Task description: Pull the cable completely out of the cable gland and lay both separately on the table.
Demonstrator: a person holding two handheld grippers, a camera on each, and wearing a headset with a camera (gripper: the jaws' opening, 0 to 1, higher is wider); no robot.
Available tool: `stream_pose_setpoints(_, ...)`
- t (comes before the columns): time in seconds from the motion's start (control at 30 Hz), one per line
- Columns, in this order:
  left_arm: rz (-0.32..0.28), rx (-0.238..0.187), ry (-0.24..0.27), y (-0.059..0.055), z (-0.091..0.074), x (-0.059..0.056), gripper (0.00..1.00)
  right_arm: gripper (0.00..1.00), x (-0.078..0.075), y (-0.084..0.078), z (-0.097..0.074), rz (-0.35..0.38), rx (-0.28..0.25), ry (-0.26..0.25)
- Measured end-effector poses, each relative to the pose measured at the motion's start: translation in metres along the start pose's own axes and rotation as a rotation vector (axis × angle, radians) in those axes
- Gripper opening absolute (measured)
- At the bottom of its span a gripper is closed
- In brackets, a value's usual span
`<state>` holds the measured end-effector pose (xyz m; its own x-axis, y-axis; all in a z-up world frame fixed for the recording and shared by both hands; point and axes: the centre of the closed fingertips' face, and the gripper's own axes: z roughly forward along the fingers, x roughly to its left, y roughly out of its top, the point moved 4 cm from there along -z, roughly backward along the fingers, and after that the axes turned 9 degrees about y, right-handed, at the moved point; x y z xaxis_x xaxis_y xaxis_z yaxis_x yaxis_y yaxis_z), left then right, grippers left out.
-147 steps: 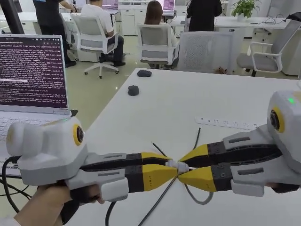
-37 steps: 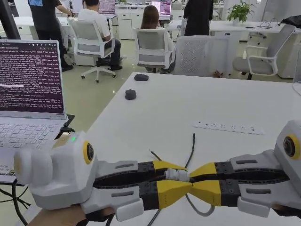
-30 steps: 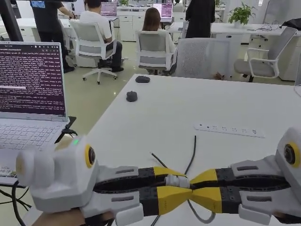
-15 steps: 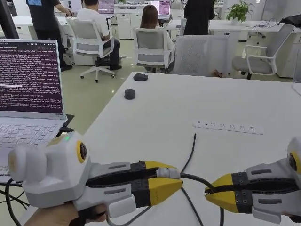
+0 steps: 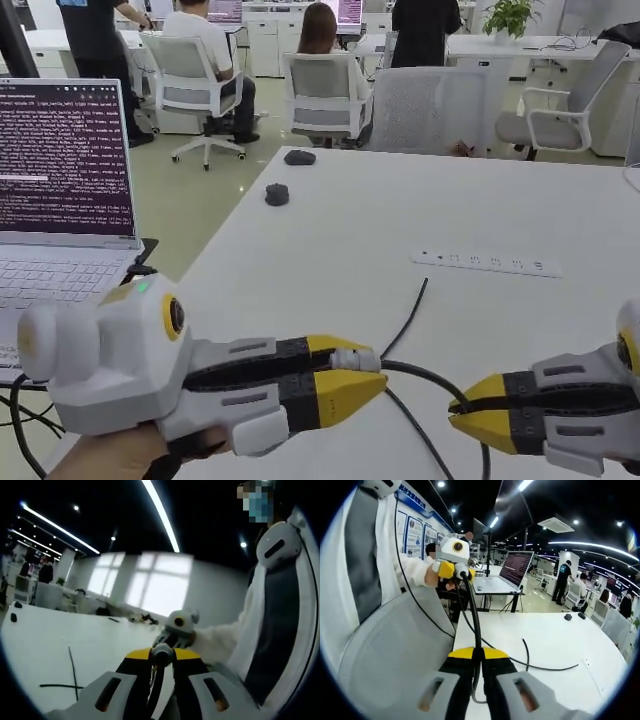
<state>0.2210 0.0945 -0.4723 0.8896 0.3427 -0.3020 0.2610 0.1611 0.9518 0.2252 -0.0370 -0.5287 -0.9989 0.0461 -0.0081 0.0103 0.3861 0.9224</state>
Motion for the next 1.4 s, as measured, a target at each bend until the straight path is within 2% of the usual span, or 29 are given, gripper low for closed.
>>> stream_pose_setpoints(0.07,0.001,-0.007,0.007,0.002,-0.002,0.001,0.16,0.03,0.002,0.005,0.0,0.021,-0.022,0.008)
stream_pose_setpoints(0.1,0.002,-0.006,0.012,0.002,-0.004,0.002,0.16,0.04,0.004,0.01,0.001,0.031,-0.053,0.023)
stream_pose_setpoints(0.2,0.01,0.008,0.016,0.0,-0.008,0.001,0.16,0.11,0.007,0.024,0.008,0.007,-0.063,0.015)
stream_pose_setpoints(0.27,0.016,0.021,0.01,-0.003,-0.01,0.0,0.16,0.14,0.012,0.036,0.017,-0.016,-0.062,0.021)
stream_pose_setpoints(0.37,0.022,0.038,-0.008,-0.006,-0.014,-0.001,0.16,0.14,0.019,0.058,0.033,-0.049,-0.085,0.036)
stream_pose_setpoints(0.43,0.023,0.052,-0.028,-0.008,-0.018,0.0,0.16,0.13,0.023,0.066,0.042,-0.057,-0.085,0.037)
stream_pose_setpoints(0.57,0.016,0.075,-0.087,-0.009,-0.026,0.005,0.16,0.11,0.025,0.068,0.055,-0.055,-0.039,-0.012)
stream_pose_setpoints(0.63,0.012,0.098,-0.133,-0.012,-0.029,0.01,0.16,0.08,0.027,0.068,0.058,-0.042,-0.033,-0.049)
stream_pose_setpoints(0.7,-0.028,0.134,-0.179,-0.017,-0.031,0.015,0.16,0.04,0.03,0.065,0.062,-0.026,-0.018,-0.093)
stream_pose_setpoints(0.77,-0.015,0.146,-0.192,-0.02,-0.031,0.019,0.16,0.04,0.031,0.059,0.066,0.003,-0.014,-0.148)
stream_pose_setpoints(0.83,-0.022,0.158,-0.217,-0.02,-0.03,0.016,0.16,0.04,0.033,0.056,0.068,0.053,-0.033,-0.189)
stream_pose_setpoints(0.93,-0.031,0.159,-0.245,-0.02,-0.027,0.011,0.16,0.04,0.039,0.056,0.064,0.038,-0.044,-0.189)
stream_pose_setpoints(1.0,-0.028,0.162,-0.246,-0.022,-0.022,0.007,0.16,0.04,0.038,0.053,0.058,0.039,-0.039,-0.185)
stream_pose_setpoints(1.07,-0.017,0.159,-0.238,-0.024,-0.015,0.003,0.16,0.03,0.037,0.049,0.052,0.025,-0.017,-0.157)
stream_pose_setpoints(1.2,-0.036,0.129,-0.154,-0.023,-0.001,-0.002,0.16,0.03,0.031,0.044,0.034,-0.006,-0.003,-0.11)
stream_pose_setpoints(1.3,-0.033,0.104,-0.096,-0.022,0.007,-0.011,0.16,0.03,0.028,0.041,0.025,-0.028,-0.034,-0.066)
stream_pose_setpoints(1.4,-0.052,0.104,-0.059,-0.024,0.012,-0.017,0.16,0.03,0.028,0.037,0.018,-0.034,-0.058,-0.017)
